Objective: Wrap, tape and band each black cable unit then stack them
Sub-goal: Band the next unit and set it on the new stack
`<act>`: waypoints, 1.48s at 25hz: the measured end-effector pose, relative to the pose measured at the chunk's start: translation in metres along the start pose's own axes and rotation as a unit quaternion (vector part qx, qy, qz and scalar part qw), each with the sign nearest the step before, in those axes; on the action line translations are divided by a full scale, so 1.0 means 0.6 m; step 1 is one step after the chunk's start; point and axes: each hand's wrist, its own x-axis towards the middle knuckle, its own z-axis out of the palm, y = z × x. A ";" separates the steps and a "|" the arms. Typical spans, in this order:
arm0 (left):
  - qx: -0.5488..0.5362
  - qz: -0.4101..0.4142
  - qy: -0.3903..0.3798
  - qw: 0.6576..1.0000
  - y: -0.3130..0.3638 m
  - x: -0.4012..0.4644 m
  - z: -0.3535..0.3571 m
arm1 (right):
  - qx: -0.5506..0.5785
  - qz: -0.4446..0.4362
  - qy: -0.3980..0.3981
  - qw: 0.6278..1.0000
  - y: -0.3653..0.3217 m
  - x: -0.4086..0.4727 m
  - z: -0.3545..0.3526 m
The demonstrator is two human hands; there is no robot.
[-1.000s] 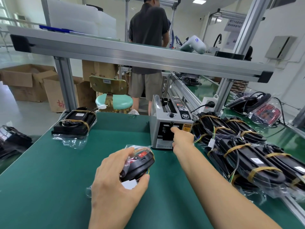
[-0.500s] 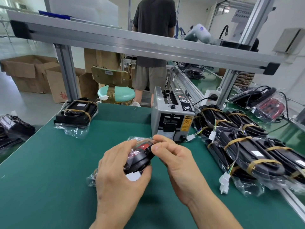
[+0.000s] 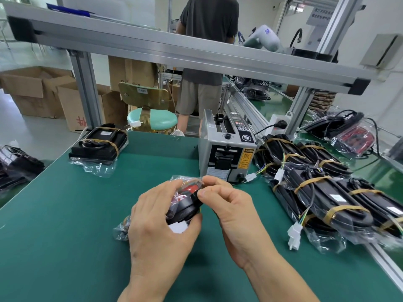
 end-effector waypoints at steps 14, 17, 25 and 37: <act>-0.003 -0.009 -0.007 1.000 0.009 0.002 -0.003 | 0.038 0.000 0.024 0.999 0.010 -0.003 0.010; -0.001 -0.017 -0.010 1.000 0.007 0.001 -0.002 | 0.037 0.007 0.020 0.999 0.010 -0.003 0.009; -0.006 -0.004 -0.006 1.000 0.006 0.001 0.000 | 0.030 -0.003 0.036 0.999 0.010 -0.004 0.011; -0.002 -0.007 -0.007 1.000 0.002 0.003 -0.001 | 0.029 0.018 0.020 0.999 0.012 0.002 0.008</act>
